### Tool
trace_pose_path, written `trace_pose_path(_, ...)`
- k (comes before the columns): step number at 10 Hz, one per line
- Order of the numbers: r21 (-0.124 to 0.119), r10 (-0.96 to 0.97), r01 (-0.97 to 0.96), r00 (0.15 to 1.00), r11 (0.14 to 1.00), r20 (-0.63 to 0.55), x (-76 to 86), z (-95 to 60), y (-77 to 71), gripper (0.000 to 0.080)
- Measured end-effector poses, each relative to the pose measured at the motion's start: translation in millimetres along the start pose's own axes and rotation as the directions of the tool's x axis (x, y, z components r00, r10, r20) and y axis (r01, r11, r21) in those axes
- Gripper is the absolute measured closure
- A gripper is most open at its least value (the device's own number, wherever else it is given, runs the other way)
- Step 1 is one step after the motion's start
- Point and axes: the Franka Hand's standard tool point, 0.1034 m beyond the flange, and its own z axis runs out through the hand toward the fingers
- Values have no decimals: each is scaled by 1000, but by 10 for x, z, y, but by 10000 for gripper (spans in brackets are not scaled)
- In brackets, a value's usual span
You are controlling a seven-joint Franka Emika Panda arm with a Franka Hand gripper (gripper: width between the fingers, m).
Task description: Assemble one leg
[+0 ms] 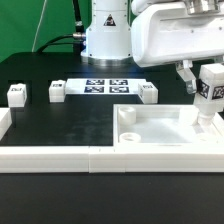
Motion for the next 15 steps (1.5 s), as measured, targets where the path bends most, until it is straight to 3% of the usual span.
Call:
trace_pose_path(4,-1,-3,3,1000,1000,-11,-53,165,21,511)
trace_pose_path(7,-8,-7,7,999,1000,-41,-34,198,30,511)
trace_pose_path(10,-5,-4,4,999,1000,-32,-129,313,22,511)
trace_pose_path(15,-11,-7,6,998,1000,-57,-118,318,4,511)
